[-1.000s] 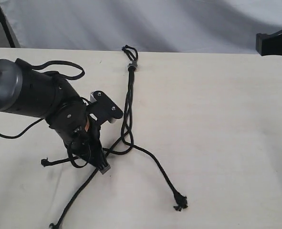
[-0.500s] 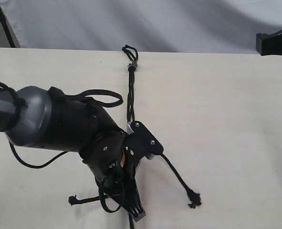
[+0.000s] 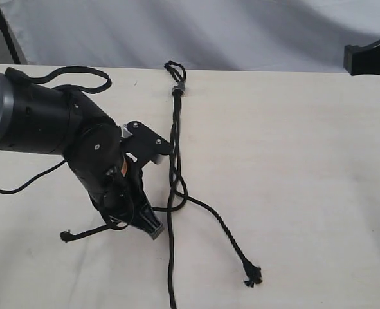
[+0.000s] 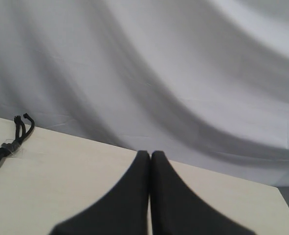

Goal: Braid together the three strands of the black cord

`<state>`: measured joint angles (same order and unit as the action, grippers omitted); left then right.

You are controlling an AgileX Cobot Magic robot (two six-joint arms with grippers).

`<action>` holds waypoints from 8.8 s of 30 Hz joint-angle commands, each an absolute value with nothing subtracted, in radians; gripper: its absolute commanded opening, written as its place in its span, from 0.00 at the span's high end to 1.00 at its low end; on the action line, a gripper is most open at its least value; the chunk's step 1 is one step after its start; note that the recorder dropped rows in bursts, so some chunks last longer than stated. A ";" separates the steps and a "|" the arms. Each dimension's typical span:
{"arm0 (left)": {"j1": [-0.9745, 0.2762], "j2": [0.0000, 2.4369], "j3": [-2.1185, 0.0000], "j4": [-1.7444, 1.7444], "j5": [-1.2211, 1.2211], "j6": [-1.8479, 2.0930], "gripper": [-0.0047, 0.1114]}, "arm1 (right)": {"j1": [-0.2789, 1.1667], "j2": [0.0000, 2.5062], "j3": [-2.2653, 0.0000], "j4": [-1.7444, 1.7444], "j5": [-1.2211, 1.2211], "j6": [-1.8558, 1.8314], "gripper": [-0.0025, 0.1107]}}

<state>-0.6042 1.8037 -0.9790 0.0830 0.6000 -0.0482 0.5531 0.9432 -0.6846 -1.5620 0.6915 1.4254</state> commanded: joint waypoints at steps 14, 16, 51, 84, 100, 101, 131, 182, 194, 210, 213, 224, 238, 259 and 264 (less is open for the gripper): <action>-0.579 1.844 -0.980 0.116 0.558 -0.060 0.42 | 0.549 0.939 -0.684 -1.564 0.583 1.432 0.97; -0.579 1.795 -0.987 0.141 0.551 -0.060 0.47 | 0.549 0.939 -0.684 -1.544 0.529 1.440 0.97; -0.139 1.287 -0.852 0.197 0.312 -0.138 0.95 | 0.880 1.902 -1.179 0.041 0.692 0.220 0.77; -0.139 1.287 -0.851 0.195 0.315 -0.138 0.95 | 0.788 1.998 -1.310 -0.408 0.836 0.061 0.98; -0.139 1.287 -0.851 0.195 0.313 -0.138 0.95 | 0.889 2.021 -1.310 0.039 1.016 -0.315 0.98; -0.139 1.287 -0.851 0.195 0.313 -0.138 0.95 | 0.889 2.007 -1.310 0.031 1.000 -0.315 0.98; -0.139 1.277 -0.849 0.199 0.240 -0.138 0.95 | 0.785 1.890 -1.257 -0.233 0.866 -0.129 0.05; -0.139 0.209 -0.150 0.203 -0.046 -0.147 0.95 | 0.793 0.841 -1.076 -0.525 0.687 0.328 0.05; 0.040 0.000 -0.012 0.203 -0.048 -0.097 0.95 | 0.793 0.841 -1.076 -0.525 0.686 0.329 0.05; 0.131 0.000 0.000 0.035 0.022 0.000 0.95 | 0.793 0.841 -1.076 -0.525 0.686 0.329 0.05; 0.131 0.000 0.000 0.028 0.081 -0.006 0.95 | 0.793 0.841 -1.076 -0.525 0.686 0.329 0.05; 0.131 0.000 0.000 0.028 0.148 -0.006 0.95 | 0.793 0.841 -1.076 -0.525 0.686 0.329 0.05; 0.131 0.000 0.000 0.028 0.148 -0.006 0.95 | 0.793 0.841 -1.076 -0.525 0.686 0.329 0.05; 0.131 0.000 0.000 0.028 0.148 -0.006 0.95 | 0.793 0.841 -0.221 -0.258 -0.077 0.292 0.05; 0.131 0.000 0.000 0.028 0.148 -0.006 0.95 | 0.745 0.711 -0.069 -0.258 -0.083 0.292 0.05</action>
<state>0.1276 0.0037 -0.0038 0.0378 0.1494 -0.0070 0.7863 0.7815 -0.1178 -0.2592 -0.0605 0.2947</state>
